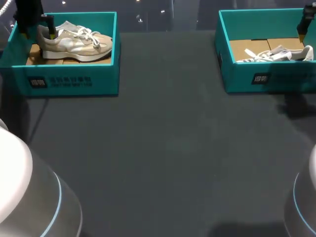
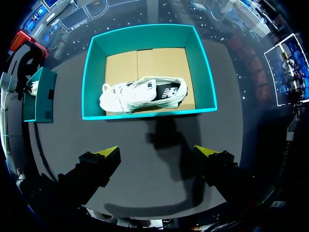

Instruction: Take the shoe out of the shoebox, open the shoe tongue, remove and reinsert the insole, then place the shoe into the shoebox

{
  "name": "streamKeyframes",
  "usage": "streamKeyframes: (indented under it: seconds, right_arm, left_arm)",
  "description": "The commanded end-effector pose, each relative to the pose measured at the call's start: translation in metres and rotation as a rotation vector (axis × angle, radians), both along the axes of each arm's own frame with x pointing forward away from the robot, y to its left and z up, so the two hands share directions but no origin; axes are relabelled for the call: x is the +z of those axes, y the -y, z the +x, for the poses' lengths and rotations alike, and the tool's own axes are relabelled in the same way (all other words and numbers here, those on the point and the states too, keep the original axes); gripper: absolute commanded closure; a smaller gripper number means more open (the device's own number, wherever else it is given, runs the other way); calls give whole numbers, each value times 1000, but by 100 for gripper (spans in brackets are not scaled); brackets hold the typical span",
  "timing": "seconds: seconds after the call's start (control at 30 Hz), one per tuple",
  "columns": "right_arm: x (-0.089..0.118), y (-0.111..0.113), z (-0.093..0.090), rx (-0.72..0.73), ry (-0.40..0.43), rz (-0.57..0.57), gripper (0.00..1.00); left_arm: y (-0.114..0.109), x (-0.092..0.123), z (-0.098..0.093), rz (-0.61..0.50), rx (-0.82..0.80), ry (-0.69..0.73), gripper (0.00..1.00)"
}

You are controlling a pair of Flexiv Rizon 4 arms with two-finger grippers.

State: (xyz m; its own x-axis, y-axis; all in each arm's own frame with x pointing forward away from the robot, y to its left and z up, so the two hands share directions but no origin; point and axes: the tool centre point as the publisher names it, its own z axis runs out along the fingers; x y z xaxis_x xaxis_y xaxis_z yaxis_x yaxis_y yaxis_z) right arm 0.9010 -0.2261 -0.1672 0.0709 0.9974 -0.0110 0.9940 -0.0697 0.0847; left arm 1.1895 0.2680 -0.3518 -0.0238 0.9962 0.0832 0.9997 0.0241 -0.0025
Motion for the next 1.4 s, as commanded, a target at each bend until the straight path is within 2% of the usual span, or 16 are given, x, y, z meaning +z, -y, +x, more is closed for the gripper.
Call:
streamKeyframes:
  seconds: [0.03,0.17,0.33,0.47,0.5,0.53,0.57,0.67,0.7,0.73,0.77,1.13,1.27,1.4]
  right_arm:
    - [0,0,0,-1,-1,-1,0]
    - [0,0,0,-1,-1,-1,0]
    - [0,0,0,-1,-1,-1,0]
    - [0,0,0,-1,-1,-1,0]
    - [0,0,0,-1,-1,-1,0]
    - [0,0,0,-1,-1,-1,0]
    - [0,0,0,-1,-1,-1,0]
    - [0,0,0,-1,-1,-1,0]
    - [0,0,0,-1,-1,-1,0]
    - [0,0,0,-1,-1,-1,0]
    - [0,0,0,-1,-1,-1,0]
    - [0,0,0,-1,-1,-1,0]
    - [0,0,0,-1,-1,-1,0]
    - [0,0,0,-1,-1,-1,0]
  left_arm:
    - [-3,-8,9,-7,1,-17,4]
    - [-4,-13,8,-9,0,-22,10]
    - [-7,-17,7,-14,5,-28,11]
    - [-9,-19,7,-10,12,-31,18]
    - [-9,-20,7,-10,13,-31,23]
    - [-9,-20,7,-10,13,-32,29]
    - [-9,-20,7,-9,13,-31,50]
    - [-9,-20,6,-7,13,-32,69]
    - [-8,-20,6,-6,11,-32,80]
    - [-8,-20,6,-6,10,-32,96]
    - [-8,-20,5,-5,7,-31,100]
    - [-13,-14,-1,1,2,-30,100]
    - [-16,-3,-7,-3,10,-18,100]
    - [-18,18,-11,-2,37,-2,100]
